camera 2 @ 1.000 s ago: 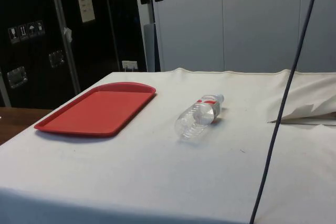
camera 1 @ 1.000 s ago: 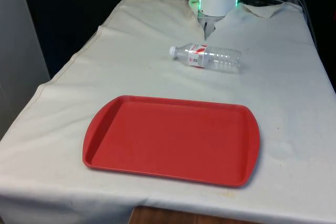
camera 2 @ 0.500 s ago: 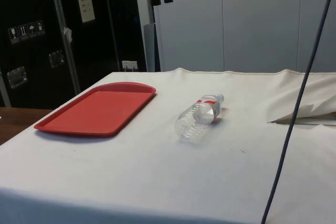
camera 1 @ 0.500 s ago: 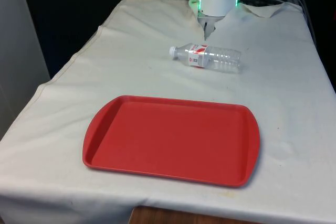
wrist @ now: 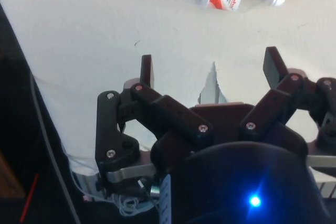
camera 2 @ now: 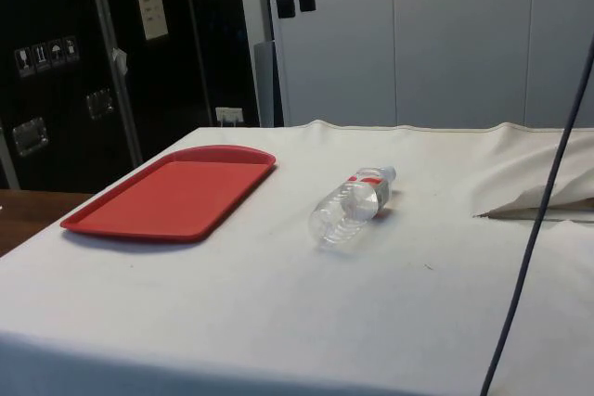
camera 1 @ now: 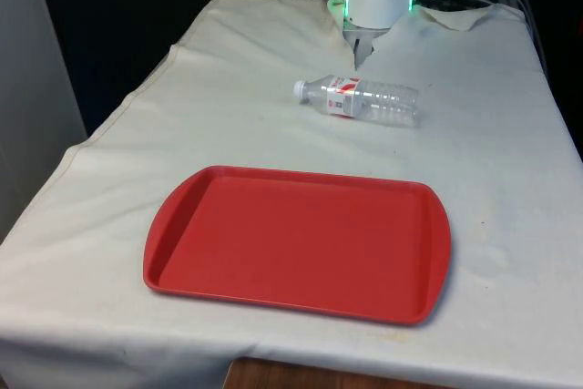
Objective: Place the bottle upright on the tray.
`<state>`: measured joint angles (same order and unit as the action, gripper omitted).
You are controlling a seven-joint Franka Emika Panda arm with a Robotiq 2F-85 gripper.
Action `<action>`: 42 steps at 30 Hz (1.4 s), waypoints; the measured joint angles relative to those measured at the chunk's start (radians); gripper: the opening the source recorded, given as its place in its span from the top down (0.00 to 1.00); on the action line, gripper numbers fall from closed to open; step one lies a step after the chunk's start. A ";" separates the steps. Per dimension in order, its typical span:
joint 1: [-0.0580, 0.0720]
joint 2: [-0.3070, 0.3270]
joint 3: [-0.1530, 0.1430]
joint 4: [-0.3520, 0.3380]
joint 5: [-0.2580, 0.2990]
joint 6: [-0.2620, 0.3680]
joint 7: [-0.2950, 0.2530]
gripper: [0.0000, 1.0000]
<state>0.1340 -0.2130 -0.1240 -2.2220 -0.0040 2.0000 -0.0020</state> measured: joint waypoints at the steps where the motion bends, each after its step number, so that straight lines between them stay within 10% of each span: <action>1: 0.000 -0.006 0.001 -0.008 -0.001 0.007 0.002 0.00; 42: 0.000 -0.091 0.013 -0.347 -0.002 0.396 0.058 0.00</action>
<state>0.1340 -0.3040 -0.1110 -2.5690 -0.0060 2.3960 0.0560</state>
